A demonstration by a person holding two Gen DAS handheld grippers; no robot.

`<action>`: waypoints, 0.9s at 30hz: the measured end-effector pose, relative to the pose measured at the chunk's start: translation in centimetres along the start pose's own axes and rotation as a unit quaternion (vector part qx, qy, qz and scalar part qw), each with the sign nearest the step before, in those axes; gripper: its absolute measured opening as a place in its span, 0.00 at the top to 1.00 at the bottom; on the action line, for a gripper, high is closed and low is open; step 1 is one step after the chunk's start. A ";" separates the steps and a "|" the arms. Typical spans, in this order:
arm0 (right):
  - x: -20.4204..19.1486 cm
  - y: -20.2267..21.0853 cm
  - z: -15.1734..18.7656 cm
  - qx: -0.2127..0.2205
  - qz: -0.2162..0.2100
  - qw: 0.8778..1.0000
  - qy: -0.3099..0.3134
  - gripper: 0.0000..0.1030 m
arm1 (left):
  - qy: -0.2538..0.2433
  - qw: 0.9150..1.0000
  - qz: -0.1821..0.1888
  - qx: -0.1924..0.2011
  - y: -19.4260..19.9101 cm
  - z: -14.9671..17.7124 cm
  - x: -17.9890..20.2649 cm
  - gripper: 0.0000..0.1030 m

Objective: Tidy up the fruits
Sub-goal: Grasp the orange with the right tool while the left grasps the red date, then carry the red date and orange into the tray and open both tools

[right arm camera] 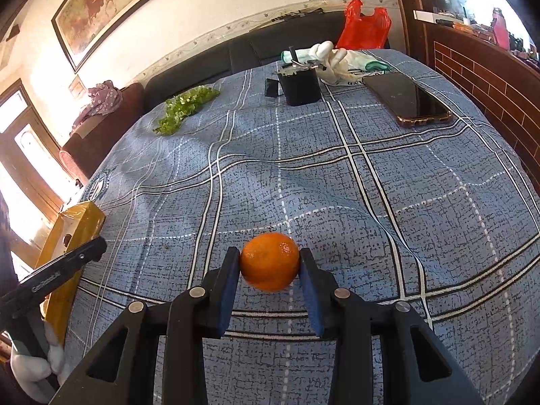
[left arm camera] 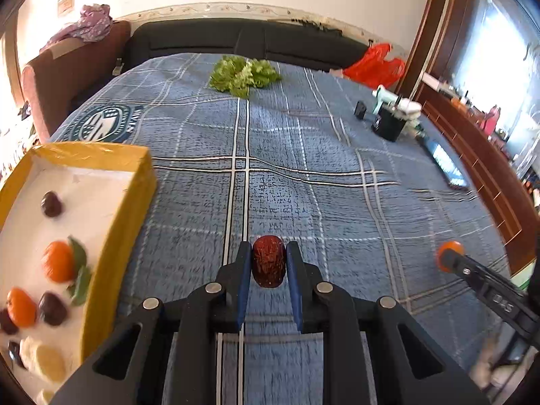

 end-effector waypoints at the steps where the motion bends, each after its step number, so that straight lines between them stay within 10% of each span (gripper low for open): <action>1: -0.2 0.1 0.0 0.003 -0.002 1.000 0.003 0.63 | 0.003 1.000 0.002 0.002 0.5 0.1 -0.1 0.81; 14: -0.5 0.8 -0.2 0.025 0.002 1.000 0.014 0.63 | 0.070 0.997 0.011 0.032 7.6 2.8 -5.2 0.81; 27: -3.7 1.1 0.5 0.022 0.002 0.999 0.045 0.63 | 0.185 0.979 -0.063 0.063 13.4 6.5 -20.4 0.81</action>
Point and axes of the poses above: each gripper's, at about its wrist camera, not at the fingertips, and y roughly against the way its jaws point, x to its right, z to its underside, the point moved 6 cm from there along -y, roughly the way its jaws point, and after that the axes turned 13 degrees about -z, right-handed, at the moved point
